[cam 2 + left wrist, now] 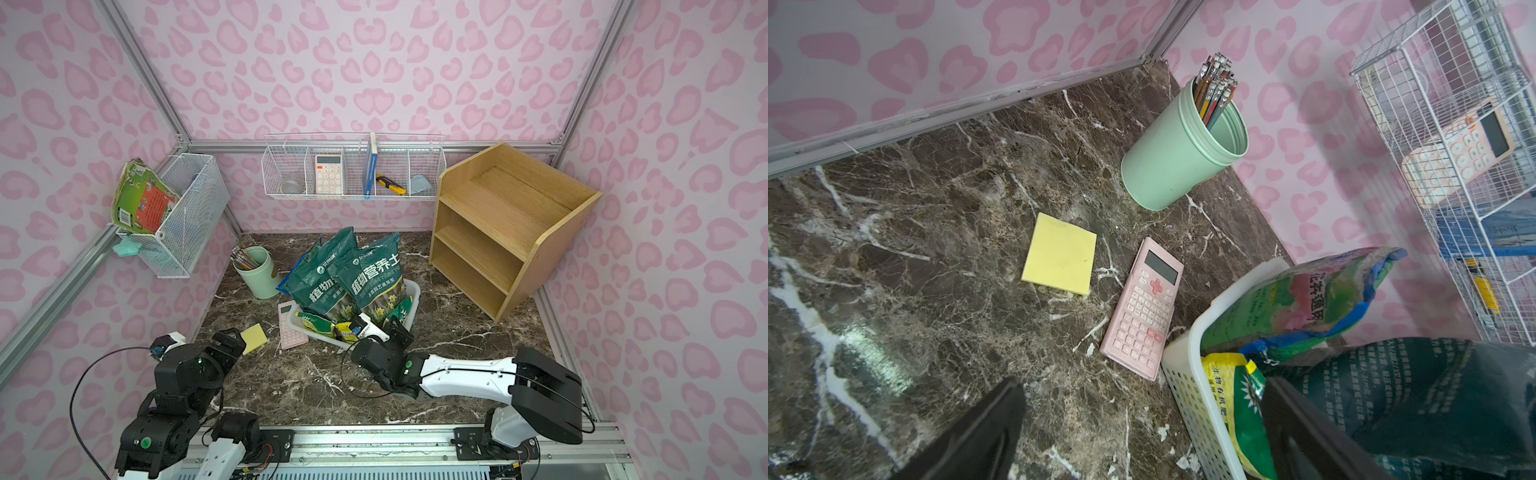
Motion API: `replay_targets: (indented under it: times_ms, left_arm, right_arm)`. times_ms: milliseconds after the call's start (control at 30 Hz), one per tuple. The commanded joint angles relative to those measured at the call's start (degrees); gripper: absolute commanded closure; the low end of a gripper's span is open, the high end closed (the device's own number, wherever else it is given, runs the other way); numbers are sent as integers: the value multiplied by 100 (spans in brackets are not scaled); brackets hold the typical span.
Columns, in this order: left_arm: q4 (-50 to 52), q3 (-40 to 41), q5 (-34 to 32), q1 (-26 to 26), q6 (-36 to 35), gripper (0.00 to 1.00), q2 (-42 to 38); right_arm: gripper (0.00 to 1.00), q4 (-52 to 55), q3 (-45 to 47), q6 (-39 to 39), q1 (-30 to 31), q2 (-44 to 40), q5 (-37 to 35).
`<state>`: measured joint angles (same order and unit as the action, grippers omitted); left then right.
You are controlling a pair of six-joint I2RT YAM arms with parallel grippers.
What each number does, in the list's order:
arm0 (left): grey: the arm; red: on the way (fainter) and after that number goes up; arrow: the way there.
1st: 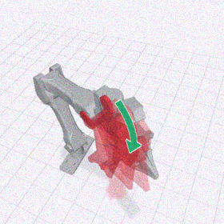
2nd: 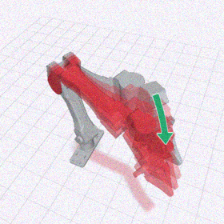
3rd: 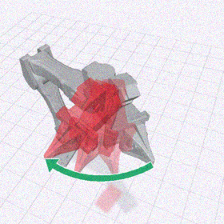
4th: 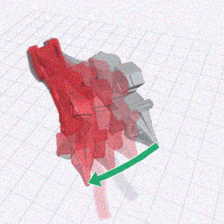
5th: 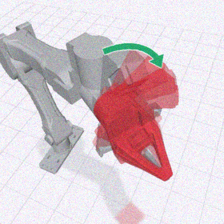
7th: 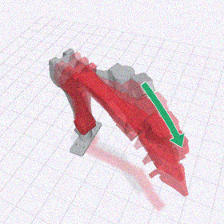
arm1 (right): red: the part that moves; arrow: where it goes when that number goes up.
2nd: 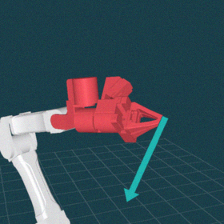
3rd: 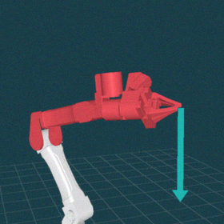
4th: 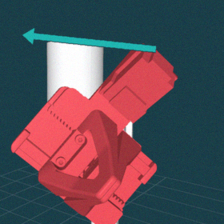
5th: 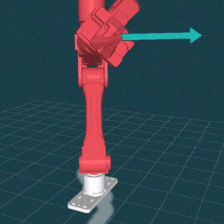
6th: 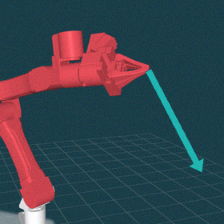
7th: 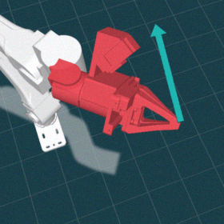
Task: Take down the fertilizer bag from the shelf
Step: Place the fertilizer bag in the storage box, then reset both arms
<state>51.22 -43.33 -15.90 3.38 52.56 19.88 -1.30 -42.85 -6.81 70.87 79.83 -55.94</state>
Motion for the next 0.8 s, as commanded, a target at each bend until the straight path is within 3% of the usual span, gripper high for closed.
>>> replay_targets:
  times_ms: [0, 100, 200, 367, 467, 567, 600, 633, 667, 767]
  left_arm:
    - [-395, 146, -106, -33, -50, 1, 239]
    - [-454, 73, -35, -214, -109, 1, 546]
    - [-489, 191, -543, -368, -14, 1, 751]
    - [-1644, 1414, -318, -1095, 120, 1, 878]
    - [-1813, 1738, -1107, -1131, 107, 1, 1030]
    - [-2742, 2636, -2104, -1041, 193, 1, 1105]
    - [-2602, 2573, -2081, -1064, 459, 1, 1018]
    - [-2940, 2523, -1775, -1036, -234, 1, 899]
    - [-3274, 2561, -1729, -942, -710, 2, 840]
    - [-3404, 2653, -2388, -802, -871, 1, 749]
  right_arm:
    - [1, -1364, 653, -5, -30, -927, 828]
    - [1, -2126, 1426, -158, -71, -2304, 853]
    - [1, -2176, 2038, 448, -500, -3843, 724]
    - [1, -2787, 3809, 1521, -2662, -6294, 2145]
    - [0, -2724, 4353, 1926, -3756, -7202, 2467]
    - [0, -2168, 4330, 2278, -4592, -7500, 2814]
    - [0, -2113, 4329, 2365, -4774, -7428, 2960]
    - [0, -2159, 4331, 2434, -4955, -7230, 3185]
    - [0, -2271, 4308, 2461, -5089, -6886, 3396]
    - [0, -2652, 3922, 2352, -5386, -5030, 4040]
